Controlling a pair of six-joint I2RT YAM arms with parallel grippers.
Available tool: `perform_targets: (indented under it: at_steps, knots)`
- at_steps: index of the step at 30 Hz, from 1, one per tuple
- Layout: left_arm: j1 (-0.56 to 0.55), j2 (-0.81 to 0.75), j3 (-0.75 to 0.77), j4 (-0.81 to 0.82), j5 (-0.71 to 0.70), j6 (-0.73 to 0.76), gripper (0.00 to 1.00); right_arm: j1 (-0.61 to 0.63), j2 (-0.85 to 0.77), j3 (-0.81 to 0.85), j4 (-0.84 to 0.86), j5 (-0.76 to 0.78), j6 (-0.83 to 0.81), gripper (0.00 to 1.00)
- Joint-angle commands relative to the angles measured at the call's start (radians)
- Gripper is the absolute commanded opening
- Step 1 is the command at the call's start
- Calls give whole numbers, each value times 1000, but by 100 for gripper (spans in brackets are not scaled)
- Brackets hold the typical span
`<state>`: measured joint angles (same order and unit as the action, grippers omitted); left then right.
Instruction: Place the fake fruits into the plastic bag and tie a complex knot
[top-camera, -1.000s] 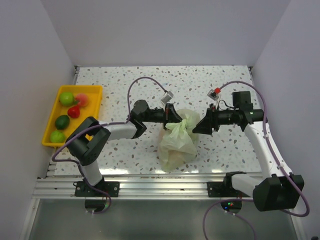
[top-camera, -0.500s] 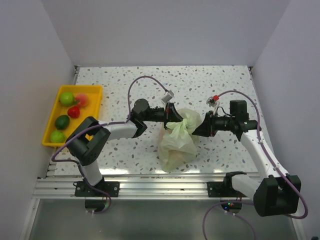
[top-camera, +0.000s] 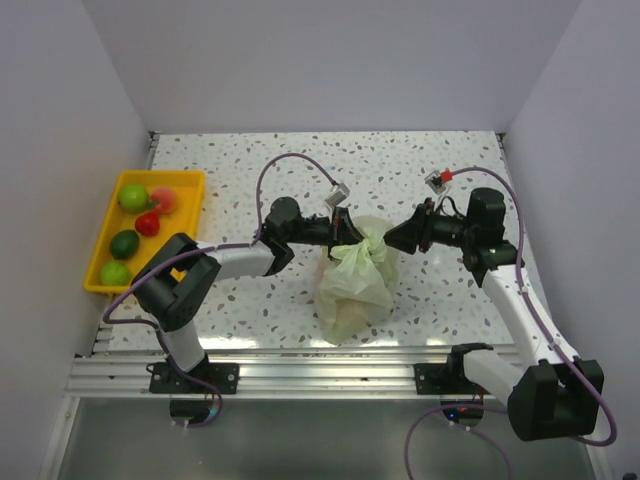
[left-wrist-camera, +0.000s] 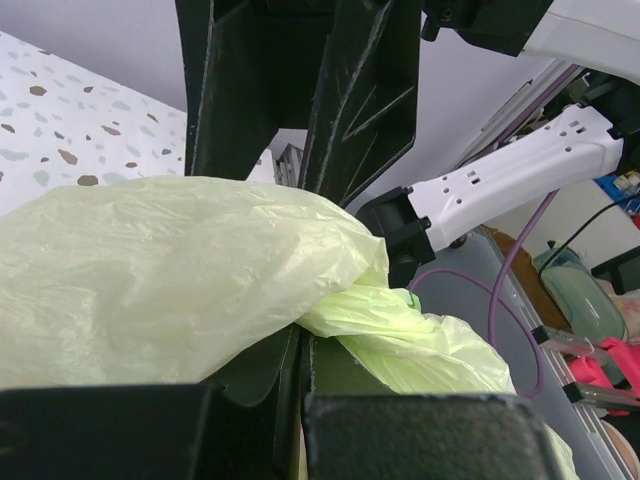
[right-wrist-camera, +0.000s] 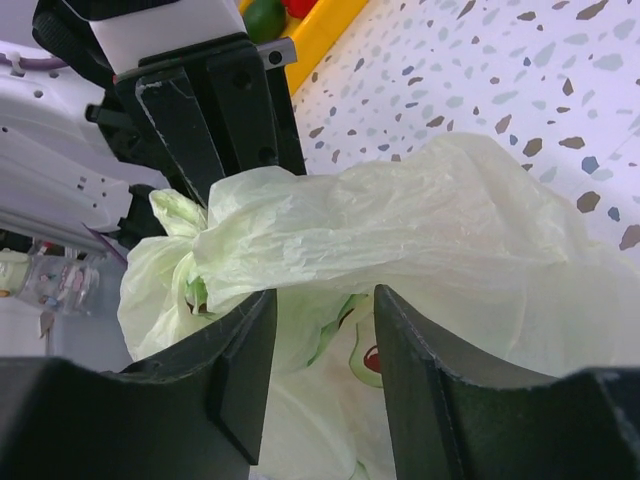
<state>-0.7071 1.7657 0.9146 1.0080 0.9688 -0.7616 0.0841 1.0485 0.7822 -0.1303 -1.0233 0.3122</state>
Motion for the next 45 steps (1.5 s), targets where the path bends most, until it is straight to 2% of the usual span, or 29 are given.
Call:
perform_targets:
  at_steps: [1,12,22,26,28,29,30,32,35,38,41,45]
  knots:
    - [6,-22,17,-12,22,50,0,5,-12,8,75,-18,38,49]
    - [-60,12,0,76,82,-8,0,63,41,15,204,57,131,53]
    - [-77,23,-19,77,103,-1,0,94,59,19,232,152,169,58]
    - [-58,12,-7,69,104,16,0,94,48,57,134,140,73,58]
    - [-45,8,10,67,110,13,0,86,38,101,-27,109,-14,58]
    - [-29,2,23,66,111,15,0,83,38,120,-90,100,-118,65]
    - [-23,-3,30,35,114,21,0,80,39,152,-215,89,-160,68]
    - [-12,-18,47,-9,125,68,0,69,47,178,-335,68,-252,75]
    - [-12,-37,59,-101,134,155,0,68,57,178,-384,-33,-304,73]
    - [-11,-49,79,-180,119,232,0,74,64,155,-337,-109,-267,70]
    - [-3,-52,93,-177,102,235,0,88,65,106,-318,-132,-256,63]
    - [8,-38,116,-103,90,153,0,103,58,80,-292,-141,-223,61]
